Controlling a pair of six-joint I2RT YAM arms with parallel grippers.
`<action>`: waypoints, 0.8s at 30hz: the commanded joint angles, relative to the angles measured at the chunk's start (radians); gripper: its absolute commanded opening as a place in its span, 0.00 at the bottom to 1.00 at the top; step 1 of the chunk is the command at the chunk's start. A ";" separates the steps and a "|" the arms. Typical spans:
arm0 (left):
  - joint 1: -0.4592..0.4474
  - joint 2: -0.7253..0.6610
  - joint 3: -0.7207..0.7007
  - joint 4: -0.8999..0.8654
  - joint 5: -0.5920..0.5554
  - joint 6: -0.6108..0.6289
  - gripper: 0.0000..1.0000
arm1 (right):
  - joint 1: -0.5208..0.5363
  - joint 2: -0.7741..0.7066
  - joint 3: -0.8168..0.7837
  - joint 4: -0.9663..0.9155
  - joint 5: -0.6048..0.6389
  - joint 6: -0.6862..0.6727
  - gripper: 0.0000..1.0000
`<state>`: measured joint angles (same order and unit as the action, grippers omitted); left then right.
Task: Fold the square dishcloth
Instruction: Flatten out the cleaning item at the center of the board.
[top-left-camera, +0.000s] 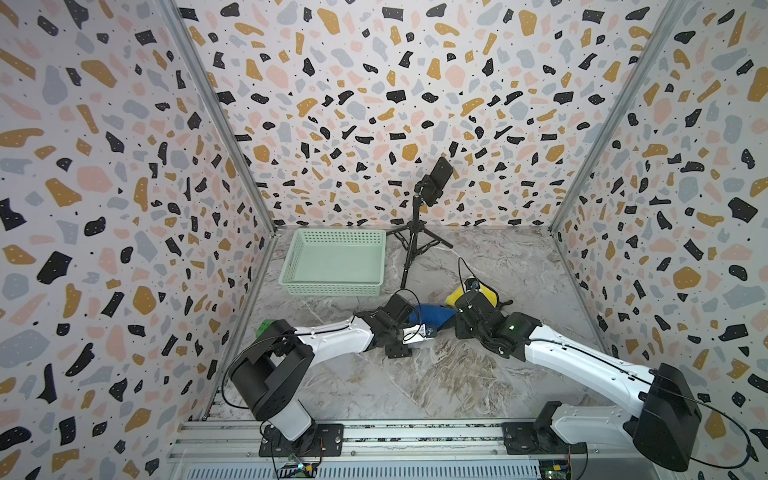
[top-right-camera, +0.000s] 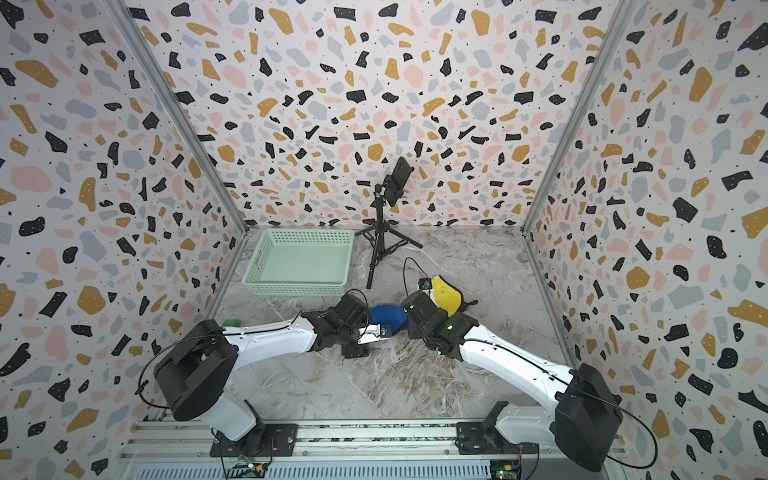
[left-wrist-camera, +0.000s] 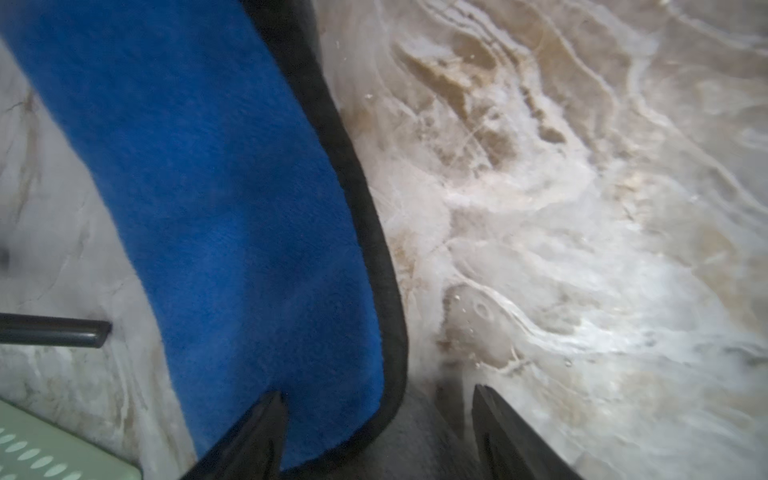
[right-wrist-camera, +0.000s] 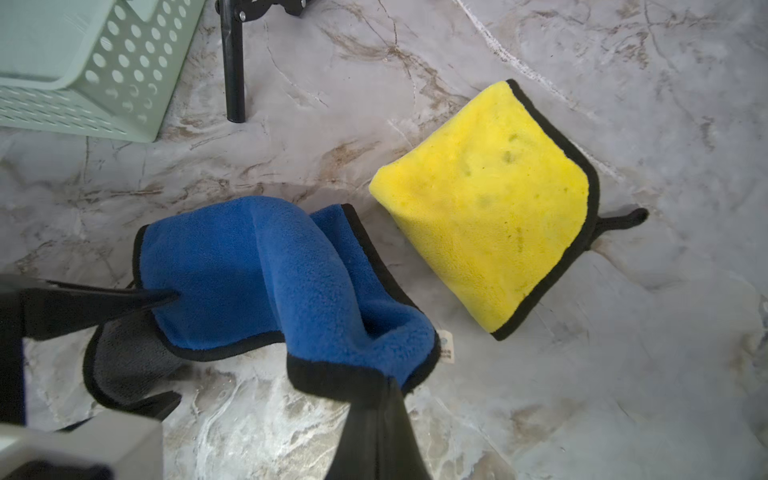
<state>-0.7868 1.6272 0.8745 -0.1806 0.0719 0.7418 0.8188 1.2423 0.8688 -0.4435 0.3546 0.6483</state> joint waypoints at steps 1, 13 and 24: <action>-0.014 0.034 0.054 0.054 -0.043 0.005 0.70 | -0.016 -0.029 -0.019 0.035 -0.031 0.009 0.00; -0.025 0.109 0.141 -0.072 -0.117 0.010 0.21 | -0.055 -0.096 -0.089 0.069 -0.072 0.004 0.00; -0.025 -0.175 0.113 -0.278 -0.005 -0.039 0.00 | -0.055 -0.154 -0.041 0.042 -0.112 -0.076 0.00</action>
<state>-0.8082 1.5097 0.9936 -0.3923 0.0299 0.7219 0.7673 1.1332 0.7761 -0.3870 0.2558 0.6144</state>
